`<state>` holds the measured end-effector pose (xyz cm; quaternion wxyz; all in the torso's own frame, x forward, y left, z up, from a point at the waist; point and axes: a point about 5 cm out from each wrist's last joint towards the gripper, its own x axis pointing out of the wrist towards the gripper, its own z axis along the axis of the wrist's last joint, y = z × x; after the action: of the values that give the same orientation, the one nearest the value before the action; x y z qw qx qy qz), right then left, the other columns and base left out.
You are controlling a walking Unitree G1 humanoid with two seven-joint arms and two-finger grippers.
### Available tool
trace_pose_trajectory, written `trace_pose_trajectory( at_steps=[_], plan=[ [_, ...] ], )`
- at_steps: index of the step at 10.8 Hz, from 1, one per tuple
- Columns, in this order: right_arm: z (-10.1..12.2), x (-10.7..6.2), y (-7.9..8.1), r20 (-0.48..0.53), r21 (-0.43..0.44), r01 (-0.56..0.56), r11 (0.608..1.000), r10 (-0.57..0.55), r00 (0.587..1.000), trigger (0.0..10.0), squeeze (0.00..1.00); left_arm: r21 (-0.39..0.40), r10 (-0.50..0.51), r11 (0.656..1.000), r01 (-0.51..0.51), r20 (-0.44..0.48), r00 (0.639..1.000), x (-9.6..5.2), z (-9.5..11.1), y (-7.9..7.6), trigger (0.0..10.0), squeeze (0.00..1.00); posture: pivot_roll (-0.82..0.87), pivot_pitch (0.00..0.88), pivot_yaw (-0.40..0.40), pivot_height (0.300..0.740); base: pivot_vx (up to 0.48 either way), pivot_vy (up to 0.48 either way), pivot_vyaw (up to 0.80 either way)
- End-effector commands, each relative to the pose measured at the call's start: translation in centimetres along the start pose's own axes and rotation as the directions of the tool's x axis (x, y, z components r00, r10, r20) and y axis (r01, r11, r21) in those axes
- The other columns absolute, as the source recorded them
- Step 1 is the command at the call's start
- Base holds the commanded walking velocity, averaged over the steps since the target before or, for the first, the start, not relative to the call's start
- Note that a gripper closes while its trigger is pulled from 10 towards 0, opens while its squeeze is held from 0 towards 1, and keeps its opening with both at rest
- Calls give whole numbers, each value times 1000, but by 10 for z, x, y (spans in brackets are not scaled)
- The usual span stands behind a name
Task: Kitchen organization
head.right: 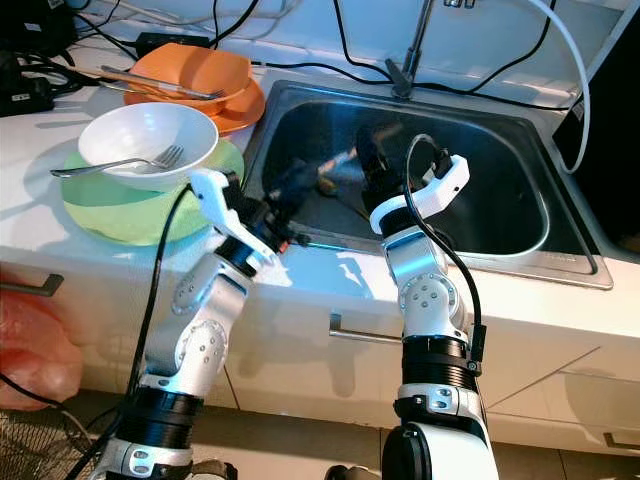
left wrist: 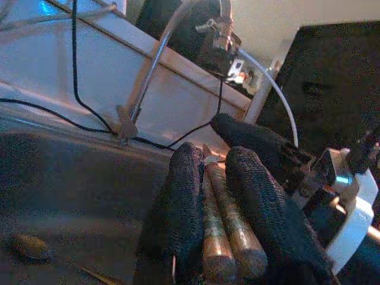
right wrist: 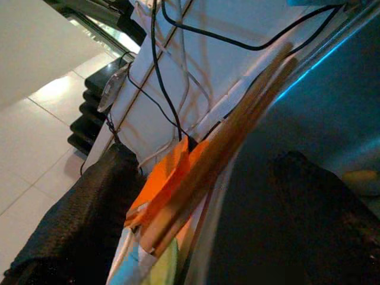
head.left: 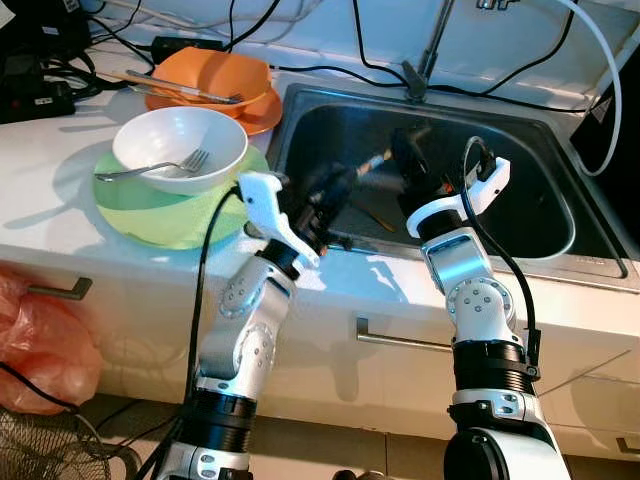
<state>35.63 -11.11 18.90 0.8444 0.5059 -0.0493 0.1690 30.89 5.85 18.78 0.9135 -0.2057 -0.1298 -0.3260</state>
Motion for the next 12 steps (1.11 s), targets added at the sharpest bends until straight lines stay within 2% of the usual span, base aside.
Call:
trace_pose_trajectory(
  at_steps=[1,7,8,12],
  plan=[
    [-1,0,3,4,37,-11,999,11,1000,10000,0,8,-38,999,38,-41,998,2,-6,-6,10000,0,123,75,-86,740,0,0,0],
    [-2,0,3,-3,45,-2,999,2,1000,10000,0,27,-80,996,82,-77,994,1,-9,-9,10000,0,125,83,-87,740,0,0,0],
    [-2,0,2,-1,46,3,999,-3,1000,0,0,33,-79,996,82,-80,994,1,-10,-9,10000,0,125,84,-89,740,0,0,0],
    [-2,0,3,0,53,5,999,-5,1000,0,0,52,-76,995,80,-85,994,0,-10,-9,10000,0,125,86,-89,740,0,0,0]
  ],
)
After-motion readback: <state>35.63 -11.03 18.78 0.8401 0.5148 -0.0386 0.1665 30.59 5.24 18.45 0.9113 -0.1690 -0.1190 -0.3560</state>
